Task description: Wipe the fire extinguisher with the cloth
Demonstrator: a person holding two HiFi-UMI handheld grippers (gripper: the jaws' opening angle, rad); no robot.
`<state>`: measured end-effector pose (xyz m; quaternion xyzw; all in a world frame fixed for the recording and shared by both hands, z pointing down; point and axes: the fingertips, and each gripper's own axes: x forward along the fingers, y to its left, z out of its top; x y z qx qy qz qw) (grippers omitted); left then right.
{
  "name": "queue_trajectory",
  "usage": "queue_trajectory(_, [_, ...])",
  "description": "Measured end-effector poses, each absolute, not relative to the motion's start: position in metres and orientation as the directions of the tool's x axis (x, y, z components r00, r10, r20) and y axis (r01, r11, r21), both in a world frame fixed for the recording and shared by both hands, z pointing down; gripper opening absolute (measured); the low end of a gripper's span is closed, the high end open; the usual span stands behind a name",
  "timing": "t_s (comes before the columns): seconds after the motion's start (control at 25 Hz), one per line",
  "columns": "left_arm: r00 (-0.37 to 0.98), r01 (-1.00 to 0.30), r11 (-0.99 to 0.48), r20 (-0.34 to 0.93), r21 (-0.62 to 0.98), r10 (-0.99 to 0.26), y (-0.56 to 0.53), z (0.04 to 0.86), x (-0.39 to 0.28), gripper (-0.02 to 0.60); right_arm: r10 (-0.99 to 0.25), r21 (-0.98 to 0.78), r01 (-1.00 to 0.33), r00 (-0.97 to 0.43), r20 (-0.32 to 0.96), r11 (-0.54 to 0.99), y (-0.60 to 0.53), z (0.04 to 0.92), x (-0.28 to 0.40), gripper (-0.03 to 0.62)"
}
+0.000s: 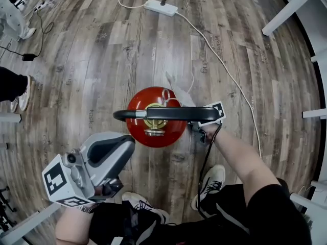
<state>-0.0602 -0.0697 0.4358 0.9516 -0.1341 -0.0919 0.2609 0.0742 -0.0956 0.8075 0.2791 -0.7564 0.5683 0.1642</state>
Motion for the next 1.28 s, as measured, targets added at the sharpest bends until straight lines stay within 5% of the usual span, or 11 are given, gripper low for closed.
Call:
queue_trajectory(0.68, [0.937, -0.224, -0.823, -0.119, 0.522, -0.330, -0.078, 0.437, -0.069, -0.003, -0.167, -0.731, -0.602, -0.796, 0.582, 0.322, -0.068, 0.720, 0.068, 0.075])
queue_trajectory(1.04, [0.928, -0.241, -0.811, -0.118, 0.533, -0.354, -0.077, 0.439, -0.079, -0.003, -0.253, -0.721, -0.438, -0.899, 0.358, 0.538, -0.038, 0.533, 0.054, 0.075])
queue_trajectory(1.28, [0.941, -0.223, -0.839, -0.115, 0.495, -0.318, -0.066, 0.433, -0.074, -0.003, -0.235, -0.663, -0.390, -0.920, 0.315, 0.638, -0.022, 0.474, 0.029, 0.075])
